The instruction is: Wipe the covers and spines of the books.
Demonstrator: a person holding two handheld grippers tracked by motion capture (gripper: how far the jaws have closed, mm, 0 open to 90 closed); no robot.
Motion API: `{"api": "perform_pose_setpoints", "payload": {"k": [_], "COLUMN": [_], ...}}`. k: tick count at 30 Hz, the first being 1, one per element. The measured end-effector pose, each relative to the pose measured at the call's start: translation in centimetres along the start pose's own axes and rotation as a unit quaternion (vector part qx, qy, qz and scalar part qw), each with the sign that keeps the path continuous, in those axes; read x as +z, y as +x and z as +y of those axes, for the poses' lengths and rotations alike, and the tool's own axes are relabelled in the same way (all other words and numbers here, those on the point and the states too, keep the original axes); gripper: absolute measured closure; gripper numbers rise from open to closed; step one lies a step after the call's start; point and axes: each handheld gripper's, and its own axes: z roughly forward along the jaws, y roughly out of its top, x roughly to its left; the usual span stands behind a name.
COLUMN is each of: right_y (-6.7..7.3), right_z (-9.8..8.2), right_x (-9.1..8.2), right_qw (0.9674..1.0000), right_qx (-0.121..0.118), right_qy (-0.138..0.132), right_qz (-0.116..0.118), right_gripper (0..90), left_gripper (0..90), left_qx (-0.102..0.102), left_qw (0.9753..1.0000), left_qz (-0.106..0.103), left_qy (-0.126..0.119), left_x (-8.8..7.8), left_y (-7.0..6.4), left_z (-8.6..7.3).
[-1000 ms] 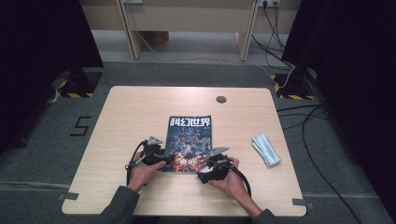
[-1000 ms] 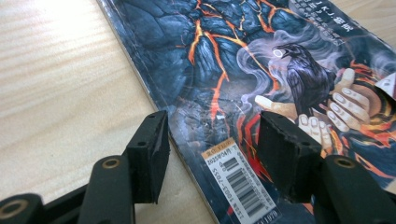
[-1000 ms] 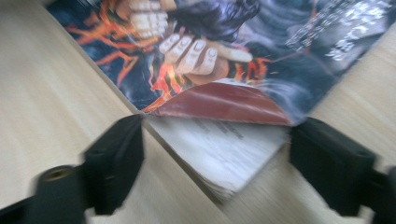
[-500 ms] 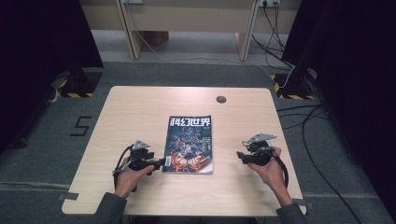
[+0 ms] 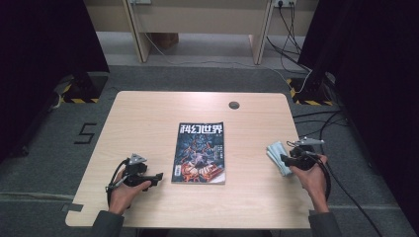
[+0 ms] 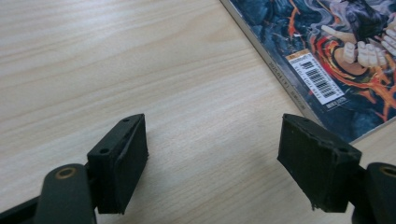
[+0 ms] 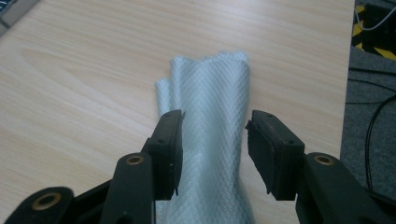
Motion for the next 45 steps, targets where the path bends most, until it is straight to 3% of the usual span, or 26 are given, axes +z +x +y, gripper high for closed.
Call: {"api": "perform_pose_setpoints", "payload": {"k": [4, 9, 12, 15, 18, 22, 26, 31, 42, 45], "right_y": [-0.2, -0.3, -0.5, -0.2, 0.4, 2.2, 4.3, 5.6, 6.5, 6.5], "right_z": [-0.2, -0.5, -0.9, -0.9, -0.7, 0.1, 1.2, 1.9, 2.7, 2.8], "right_x": [0.3, 1.2, 2.0, 2.2, 2.4, 3.2, 4.3, 5.0, 6.1, 6.2], "right_qw": [0.9999, 0.9993, 0.9985, 0.9978, 0.9977, 0.9963, 0.9968, 0.9964, 0.9953, 0.9957], "right_qx": [0.001, 0.007, 0.012, 0.023, 0.021, 0.022, 0.004, -0.006, -0.007, -0.006], "right_qy": [0.010, 0.032, 0.047, 0.037, 0.033, 0.031, 0.028, 0.027, 0.018, 0.019], "right_qz": [-0.002, 0.015, 0.027, 0.050, 0.056, 0.077, 0.075, 0.081, 0.095, 0.091], "right_gripper": [58.8, 66.7, 71.9, 76.0, 75.8, 74.8, 73.9, 72.3, 66.5, 60.5], "left_gripper": [22.9, 21.7, 21.2, 21.2, 21.2, 20.5, 19.0, 17.5, 15.1, 14.9], "left_qx": [0.008, 0.041, 0.039, 0.038, 0.038, 0.039, 0.040, 0.040, 0.043, 0.044], "left_qw": [0.9999, 0.9984, 0.9985, 0.9985, 0.9985, 0.9984, 0.9984, 0.9984, 0.9984, 0.9983], "left_qz": [0.007, 0.038, 0.038, 0.038, 0.038, 0.038, 0.038, 0.037, 0.036, 0.036], "left_qy": [0.002, 0.011, 0.011, 0.012, 0.012, 0.012, 0.013, 0.012, 0.012, 0.013], "left_x": [0.0, 0.2, 0.2, 0.2, 0.2, 0.2, 0.3, 0.3, 0.4, 0.4], "left_y": [-0.1, -0.4, -0.4, -0.4, -0.4, -0.4, -0.5, -0.5, -0.6, -0.6], "left_z": [-0.1, -0.2, -0.2, -0.1, -0.1, -0.1, -0.1, -0.1, -0.2, -0.2]}}
